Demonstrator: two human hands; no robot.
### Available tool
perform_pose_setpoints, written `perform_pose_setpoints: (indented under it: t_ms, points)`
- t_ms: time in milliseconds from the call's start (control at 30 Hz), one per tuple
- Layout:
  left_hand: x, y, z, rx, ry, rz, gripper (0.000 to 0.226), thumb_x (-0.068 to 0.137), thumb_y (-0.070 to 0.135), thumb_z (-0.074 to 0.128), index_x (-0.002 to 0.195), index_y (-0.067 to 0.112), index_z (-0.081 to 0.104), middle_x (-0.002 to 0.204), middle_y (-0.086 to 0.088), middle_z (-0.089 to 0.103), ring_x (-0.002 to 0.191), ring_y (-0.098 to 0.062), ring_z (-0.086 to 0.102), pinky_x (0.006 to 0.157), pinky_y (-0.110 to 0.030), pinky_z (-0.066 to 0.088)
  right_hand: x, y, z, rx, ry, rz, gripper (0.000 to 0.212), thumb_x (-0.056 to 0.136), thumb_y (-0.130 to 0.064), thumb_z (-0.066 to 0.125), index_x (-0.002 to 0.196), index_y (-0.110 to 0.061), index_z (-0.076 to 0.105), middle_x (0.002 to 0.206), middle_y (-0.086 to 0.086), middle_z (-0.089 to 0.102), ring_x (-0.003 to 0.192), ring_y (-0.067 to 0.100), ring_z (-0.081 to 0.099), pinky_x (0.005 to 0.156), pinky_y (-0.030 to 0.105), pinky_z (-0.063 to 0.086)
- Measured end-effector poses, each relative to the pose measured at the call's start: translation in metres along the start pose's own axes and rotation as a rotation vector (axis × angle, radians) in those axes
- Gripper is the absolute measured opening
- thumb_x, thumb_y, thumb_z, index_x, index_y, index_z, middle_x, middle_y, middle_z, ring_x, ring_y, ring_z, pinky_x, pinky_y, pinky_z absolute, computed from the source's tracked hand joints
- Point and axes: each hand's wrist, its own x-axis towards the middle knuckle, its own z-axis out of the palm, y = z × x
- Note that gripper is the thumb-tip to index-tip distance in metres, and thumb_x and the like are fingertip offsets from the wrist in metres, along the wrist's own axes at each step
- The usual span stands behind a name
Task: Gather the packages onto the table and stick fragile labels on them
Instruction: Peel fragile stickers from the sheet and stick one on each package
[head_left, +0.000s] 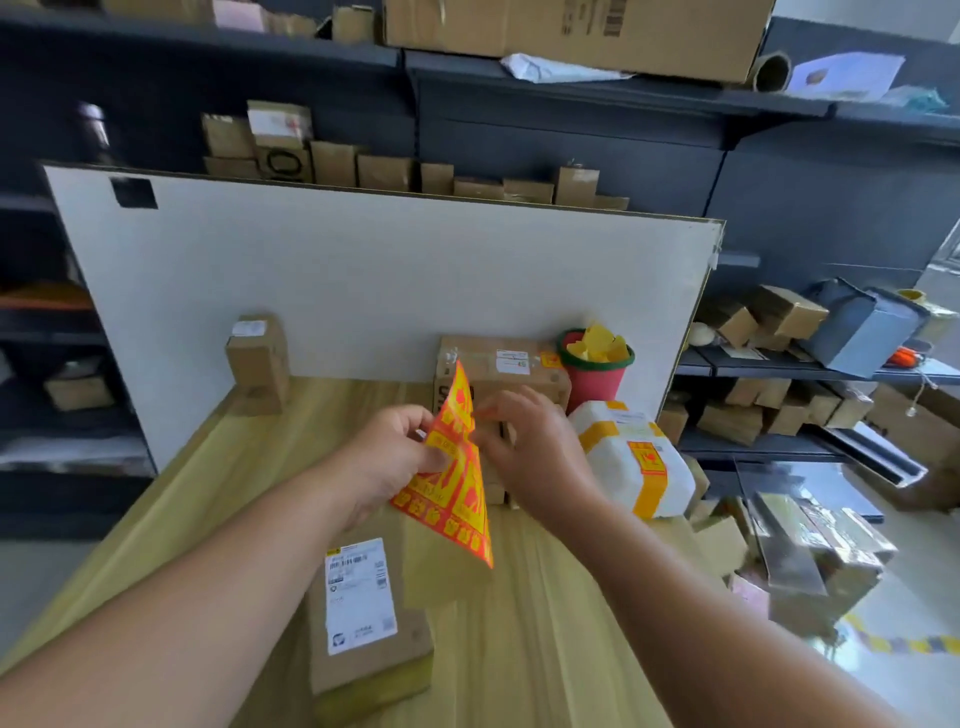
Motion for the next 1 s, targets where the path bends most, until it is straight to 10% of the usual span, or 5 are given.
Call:
perform_pose_setpoints:
  t_ms: [333,1000]
  points:
    - [0.014,-0.005,0.029,0.216,0.088,0.135,0.017,0.083,-0.004,0.061,0.079,0.012,0.065,0.074,-0.009,0.065,0.065,-0.016,0.058,0.065,-0.031,0.049,-0.013,0.018,0.012,0.194,-0.088,0.117,0.021,0.086,-0.033,0.066,0.105,-0.023,0.067,0.097,-0.011,0.063,0.087,0.004,0.06,0.079,0.031,0.053]
    - [0.07,0.017,0.123,0.341,-0.149,0.116,0.023,0.085,-0.001,0.059,0.08,0.02,0.066,0.078,-0.003,0.064,0.072,-0.017,0.059,0.068,-0.027,0.049,-0.009,0.127,-0.039,0.477,-0.075,0.386,0.011,0.092,-0.017,0.058,0.081,-0.018,0.062,0.082,0.01,0.066,0.079,0.024,0.061,0.073,0.04,0.051]
